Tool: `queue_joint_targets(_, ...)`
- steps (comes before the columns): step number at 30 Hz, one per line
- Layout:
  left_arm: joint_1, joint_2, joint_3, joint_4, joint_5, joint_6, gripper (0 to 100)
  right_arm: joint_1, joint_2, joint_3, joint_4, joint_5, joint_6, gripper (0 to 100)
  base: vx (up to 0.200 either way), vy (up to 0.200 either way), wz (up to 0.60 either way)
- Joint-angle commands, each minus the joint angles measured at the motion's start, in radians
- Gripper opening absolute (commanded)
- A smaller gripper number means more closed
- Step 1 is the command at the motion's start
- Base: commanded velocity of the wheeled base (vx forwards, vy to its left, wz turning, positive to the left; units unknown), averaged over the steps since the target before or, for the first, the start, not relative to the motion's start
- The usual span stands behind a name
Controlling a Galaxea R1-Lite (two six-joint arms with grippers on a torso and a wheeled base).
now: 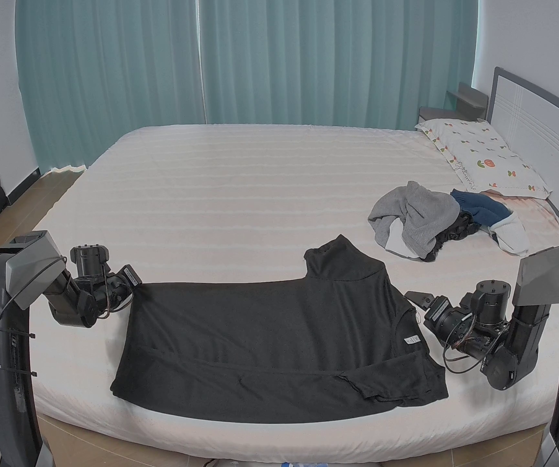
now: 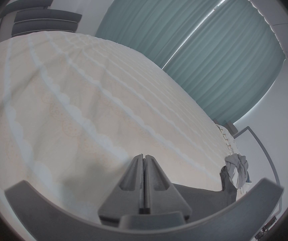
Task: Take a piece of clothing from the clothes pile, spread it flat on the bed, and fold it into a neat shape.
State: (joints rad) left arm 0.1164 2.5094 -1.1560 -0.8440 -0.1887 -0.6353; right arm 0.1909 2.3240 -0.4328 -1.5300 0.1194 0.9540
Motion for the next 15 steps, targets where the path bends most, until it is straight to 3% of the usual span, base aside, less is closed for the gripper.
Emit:
queue_joint_targets(1, -0.003, -0.027, 0.05, -0.01, 0.005, -0.006, 0, 0.013, -0.022, -0.129, 0.119, -0.001, -0.152, 100, 0.0, 0.0, 0.0)
queue_joint_targets(9, -0.004, -0.038, 0.075, -0.012, 0.003, -0.009, 0, 0.015, 0.006, -0.52, 0.561, -0.007, -0.297, 100, 0.0, 0.0, 0.0)
queue_joint_targets(15, -0.007, -0.032, 0.093, -0.012, 0.003, -0.009, 0, 0.029, 0.182, -0.831, 0.742, -0.033, -0.308, 100, 0.0, 0.0, 0.0)
